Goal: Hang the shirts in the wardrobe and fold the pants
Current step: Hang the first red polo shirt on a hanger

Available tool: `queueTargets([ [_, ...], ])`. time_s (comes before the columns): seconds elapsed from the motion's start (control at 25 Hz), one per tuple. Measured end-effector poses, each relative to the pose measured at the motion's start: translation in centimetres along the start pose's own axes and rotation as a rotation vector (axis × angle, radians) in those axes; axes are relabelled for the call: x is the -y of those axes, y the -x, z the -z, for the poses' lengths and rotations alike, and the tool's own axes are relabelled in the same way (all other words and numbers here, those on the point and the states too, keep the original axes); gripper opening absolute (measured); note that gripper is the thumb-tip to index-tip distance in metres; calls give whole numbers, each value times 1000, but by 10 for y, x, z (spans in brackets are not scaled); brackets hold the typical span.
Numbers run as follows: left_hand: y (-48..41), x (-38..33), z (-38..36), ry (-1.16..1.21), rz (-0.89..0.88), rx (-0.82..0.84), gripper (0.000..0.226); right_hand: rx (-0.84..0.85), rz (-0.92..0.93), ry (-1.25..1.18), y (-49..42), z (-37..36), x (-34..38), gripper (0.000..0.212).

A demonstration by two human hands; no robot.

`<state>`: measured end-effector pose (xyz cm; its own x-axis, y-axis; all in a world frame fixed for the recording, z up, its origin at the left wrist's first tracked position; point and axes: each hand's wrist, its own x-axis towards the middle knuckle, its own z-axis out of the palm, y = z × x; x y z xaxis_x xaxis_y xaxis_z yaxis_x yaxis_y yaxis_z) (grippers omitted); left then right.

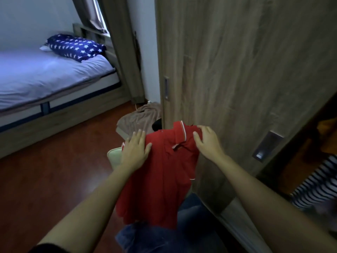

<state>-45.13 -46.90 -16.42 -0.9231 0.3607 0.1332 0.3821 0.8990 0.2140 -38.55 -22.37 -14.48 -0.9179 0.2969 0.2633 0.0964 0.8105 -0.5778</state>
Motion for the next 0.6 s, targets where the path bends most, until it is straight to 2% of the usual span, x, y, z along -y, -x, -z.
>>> queueTargets([
  [0.08,-1,7,-13,-69,-10,30,67,33,-67,0,-24,-21,11,45],
  [0.24,-5,12,-25,-112,-43,-46,60,130,-110,113,-61,-53,32,65],
  [0.36,-10,19,-30,-120,-67,-73,59,189,-89,217,-82,-59,37,51],
  [0.48,-8,20,-33,-92,-48,-78,65,154,-111,286,-92,-54,37,35],
  [0.52,-7,18,-31,-57,-14,-67,67,127,-119,256,-93,-52,37,35],
  [0.6,-17,10,-19,128,116,-57,66,122,-120,9,-91,-41,39,41],
])
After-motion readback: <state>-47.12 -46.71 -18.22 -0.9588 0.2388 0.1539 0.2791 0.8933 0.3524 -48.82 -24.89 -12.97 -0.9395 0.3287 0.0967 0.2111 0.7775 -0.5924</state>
